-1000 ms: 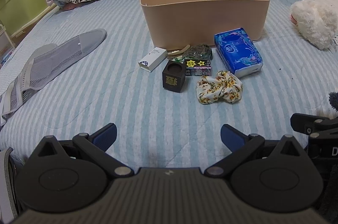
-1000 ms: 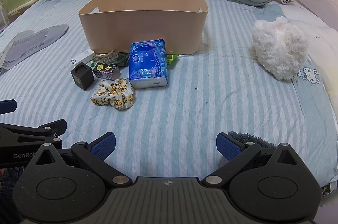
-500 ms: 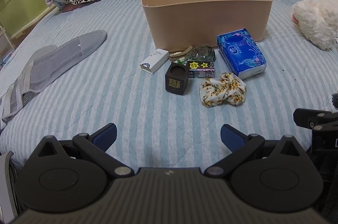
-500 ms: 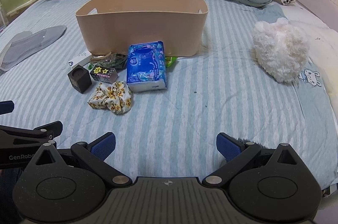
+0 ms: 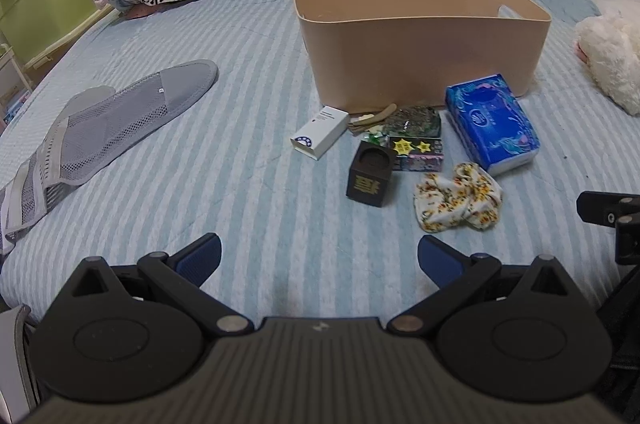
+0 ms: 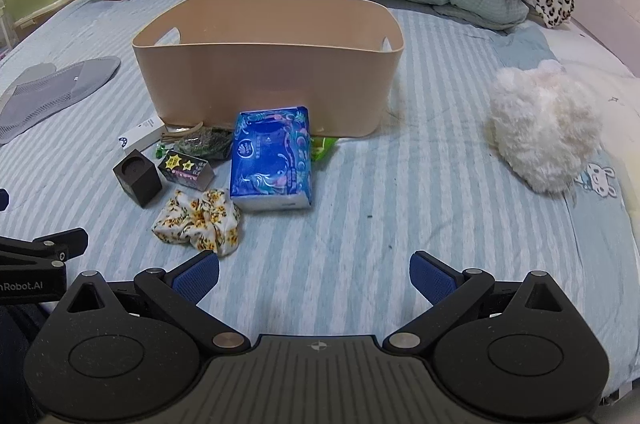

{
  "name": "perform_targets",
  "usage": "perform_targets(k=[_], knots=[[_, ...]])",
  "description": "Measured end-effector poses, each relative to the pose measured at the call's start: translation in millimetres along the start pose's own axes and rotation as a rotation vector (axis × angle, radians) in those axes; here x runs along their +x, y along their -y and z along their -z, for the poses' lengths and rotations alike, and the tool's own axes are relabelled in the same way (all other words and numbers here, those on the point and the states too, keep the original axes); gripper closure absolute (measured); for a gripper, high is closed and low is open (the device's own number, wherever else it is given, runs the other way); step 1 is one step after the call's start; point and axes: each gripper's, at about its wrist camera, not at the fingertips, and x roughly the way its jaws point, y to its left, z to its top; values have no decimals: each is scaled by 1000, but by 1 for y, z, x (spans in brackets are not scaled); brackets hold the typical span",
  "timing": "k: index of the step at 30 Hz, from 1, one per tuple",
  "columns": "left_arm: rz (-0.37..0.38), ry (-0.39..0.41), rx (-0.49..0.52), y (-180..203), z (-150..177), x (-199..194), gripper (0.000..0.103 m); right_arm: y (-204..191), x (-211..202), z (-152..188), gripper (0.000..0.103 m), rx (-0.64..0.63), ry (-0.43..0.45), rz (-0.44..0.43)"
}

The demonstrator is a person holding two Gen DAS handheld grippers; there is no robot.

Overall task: Organize objects
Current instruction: 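Move both grippers toward the items in front of the beige basket, then grasp the white small box with the left gripper while the right grasps the blue tissue pack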

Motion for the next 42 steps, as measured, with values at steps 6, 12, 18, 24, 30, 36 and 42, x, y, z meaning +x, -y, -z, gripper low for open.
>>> perform_targets(k=[6,12,18,24,30,36,42], knots=[[10,-7,10,-10,-10,13,0,2,15,-11,0,10,-13,-31],[12,-12,6,-23,-28,37,0,-5,27,-25,0,-72,34,2],[10,-1,64,-27,-46,66,0,-14,48,-43,0,-99,20,-52],[-14,47,171,-26,-67,91,0,-20,75,-58,2,-80,-16,-90],[34,44,195,-33,-81,121,0,-22,100,-67,16,-82,-53,-98],[130,-42,169,-43,-85,159,0,-25,116,-68,18,-87,-63,-75],[218,-62,113,-49,-84,175,5,-28,130,-64,34,-104,-79,-52]])
